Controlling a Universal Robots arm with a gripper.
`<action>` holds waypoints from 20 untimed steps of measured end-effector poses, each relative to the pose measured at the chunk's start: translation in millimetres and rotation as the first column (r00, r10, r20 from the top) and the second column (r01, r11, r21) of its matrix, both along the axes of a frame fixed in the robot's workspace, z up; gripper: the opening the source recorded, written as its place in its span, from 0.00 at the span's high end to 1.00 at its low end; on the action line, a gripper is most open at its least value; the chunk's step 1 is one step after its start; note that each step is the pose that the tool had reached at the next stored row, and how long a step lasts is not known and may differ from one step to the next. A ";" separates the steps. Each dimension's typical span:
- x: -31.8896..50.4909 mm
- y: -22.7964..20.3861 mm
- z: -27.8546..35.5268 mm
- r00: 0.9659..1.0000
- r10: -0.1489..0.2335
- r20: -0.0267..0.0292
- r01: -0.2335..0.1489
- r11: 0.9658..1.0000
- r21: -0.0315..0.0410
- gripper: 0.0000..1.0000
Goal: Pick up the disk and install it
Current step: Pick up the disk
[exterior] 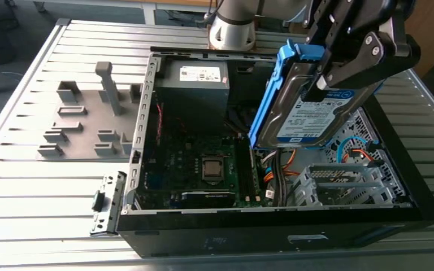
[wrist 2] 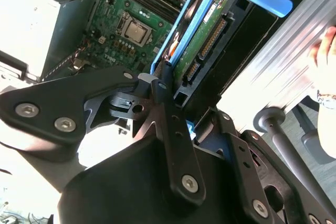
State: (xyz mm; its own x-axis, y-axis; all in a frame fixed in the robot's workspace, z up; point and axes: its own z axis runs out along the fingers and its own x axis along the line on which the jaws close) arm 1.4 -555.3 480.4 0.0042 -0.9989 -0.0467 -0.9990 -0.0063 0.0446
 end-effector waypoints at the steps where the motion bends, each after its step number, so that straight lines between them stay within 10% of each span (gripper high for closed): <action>1: 0.4 0.0 0.0 1.000 0.000 0.000 0.000 1.000 0.000 0.64; 20: 8.8 0.0 -0.1 1.000 0.000 0.000 0.000 1.000 0.000 0.64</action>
State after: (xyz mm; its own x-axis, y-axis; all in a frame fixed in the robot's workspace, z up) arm 10.2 -555.3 480.3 0.0042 -0.9989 -0.0467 -0.9990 -0.0063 0.0446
